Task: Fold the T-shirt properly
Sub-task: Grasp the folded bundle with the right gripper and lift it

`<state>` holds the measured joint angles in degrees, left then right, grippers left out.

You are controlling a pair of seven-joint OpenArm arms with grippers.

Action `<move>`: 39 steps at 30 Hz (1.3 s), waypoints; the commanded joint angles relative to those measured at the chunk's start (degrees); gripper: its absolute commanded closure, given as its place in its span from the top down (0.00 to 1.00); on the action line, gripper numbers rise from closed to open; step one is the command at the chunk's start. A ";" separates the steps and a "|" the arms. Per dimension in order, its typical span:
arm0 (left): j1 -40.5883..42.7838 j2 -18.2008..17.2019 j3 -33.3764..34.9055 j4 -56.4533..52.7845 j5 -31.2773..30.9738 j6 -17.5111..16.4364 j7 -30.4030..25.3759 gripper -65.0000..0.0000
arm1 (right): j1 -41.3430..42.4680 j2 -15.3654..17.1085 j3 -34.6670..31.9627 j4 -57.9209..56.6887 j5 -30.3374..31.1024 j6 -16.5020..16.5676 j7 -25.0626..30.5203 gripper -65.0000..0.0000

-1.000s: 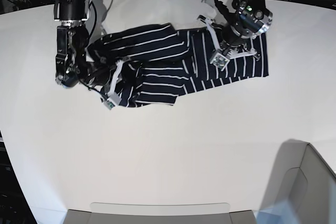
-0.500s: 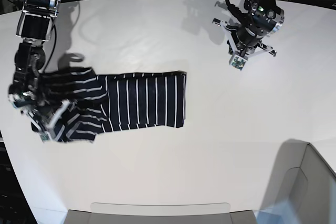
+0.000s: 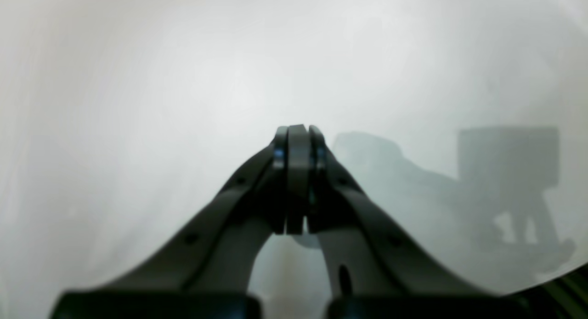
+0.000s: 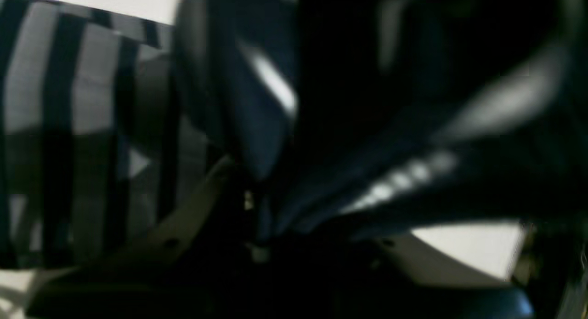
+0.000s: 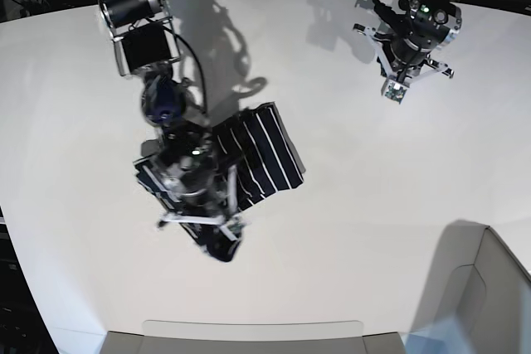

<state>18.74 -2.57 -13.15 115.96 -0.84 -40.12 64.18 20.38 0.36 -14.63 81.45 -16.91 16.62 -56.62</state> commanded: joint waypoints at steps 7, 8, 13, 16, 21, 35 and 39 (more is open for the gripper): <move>-0.24 -0.20 -0.08 0.92 -0.26 0.12 -1.19 0.00 | 3.66 -1.46 -7.92 -4.31 -0.98 -7.52 1.46 0.00; -0.24 -0.20 -0.08 0.92 -0.26 0.12 -1.19 0.00 | 3.66 -1.55 -8.88 -4.75 -0.98 -7.70 1.46 0.00; -0.32 -0.20 -0.08 0.92 -0.26 0.12 -1.19 0.00 | 2.87 -2.60 -10.91 -4.57 -1.07 -7.70 1.46 0.00; -0.59 -0.20 -0.08 0.92 -0.26 0.12 -1.19 0.00 | 2.61 -3.31 -11.43 -4.39 -1.07 -7.70 1.72 0.00; -0.68 -0.20 -0.08 -0.23 -0.26 0.12 -1.28 0.00 | 1.64 -3.48 -15.56 -3.60 -0.98 -7.70 1.46 0.03; -0.76 -0.20 -0.17 -0.23 -0.26 0.12 -1.28 0.00 | -1.26 -3.31 -23.83 7.74 10.62 -7.17 1.46 0.27; -0.76 -0.20 -0.17 -0.31 -0.26 0.12 -1.28 0.00 | -1.26 -2.95 -23.83 9.67 15.63 -7.17 1.46 0.27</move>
<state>18.09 -2.57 -13.15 114.83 -0.89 -40.12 63.79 17.87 -1.93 -38.68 89.93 -1.50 9.58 -56.12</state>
